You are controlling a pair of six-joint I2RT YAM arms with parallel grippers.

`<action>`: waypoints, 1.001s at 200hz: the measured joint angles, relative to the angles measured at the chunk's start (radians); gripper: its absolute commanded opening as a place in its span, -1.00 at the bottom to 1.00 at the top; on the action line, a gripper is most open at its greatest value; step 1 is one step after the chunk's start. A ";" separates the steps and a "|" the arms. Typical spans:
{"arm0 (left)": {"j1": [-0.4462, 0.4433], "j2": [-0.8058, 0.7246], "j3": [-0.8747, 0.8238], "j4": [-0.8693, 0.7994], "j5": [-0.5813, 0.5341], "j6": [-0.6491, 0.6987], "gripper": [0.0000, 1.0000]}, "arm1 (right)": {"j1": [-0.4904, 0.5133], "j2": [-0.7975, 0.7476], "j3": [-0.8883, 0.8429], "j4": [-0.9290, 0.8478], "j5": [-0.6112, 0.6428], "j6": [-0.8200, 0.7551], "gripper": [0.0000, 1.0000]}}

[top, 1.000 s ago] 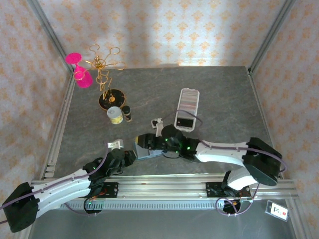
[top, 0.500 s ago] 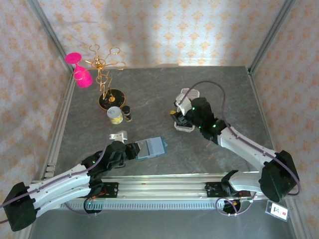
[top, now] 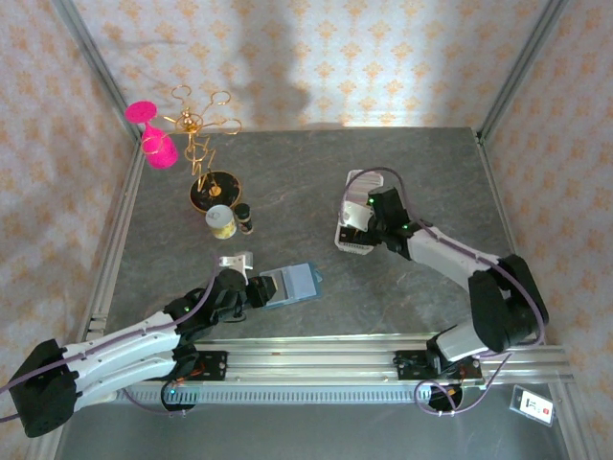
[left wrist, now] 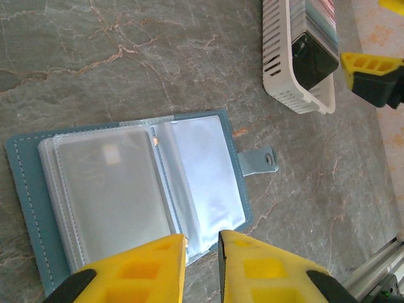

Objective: Put the credit cards into the card holder

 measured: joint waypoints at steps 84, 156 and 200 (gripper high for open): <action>0.000 -0.015 -0.031 0.001 0.015 -0.004 -0.56 | 0.001 0.105 0.074 -0.024 0.003 -0.082 0.44; 0.000 -0.015 -0.037 0.005 0.015 -0.023 -0.55 | 0.027 0.138 0.105 -0.035 0.018 -0.087 0.50; 0.000 -0.015 -0.038 0.006 0.015 -0.023 -0.56 | 0.027 0.137 0.116 -0.043 0.022 -0.100 0.73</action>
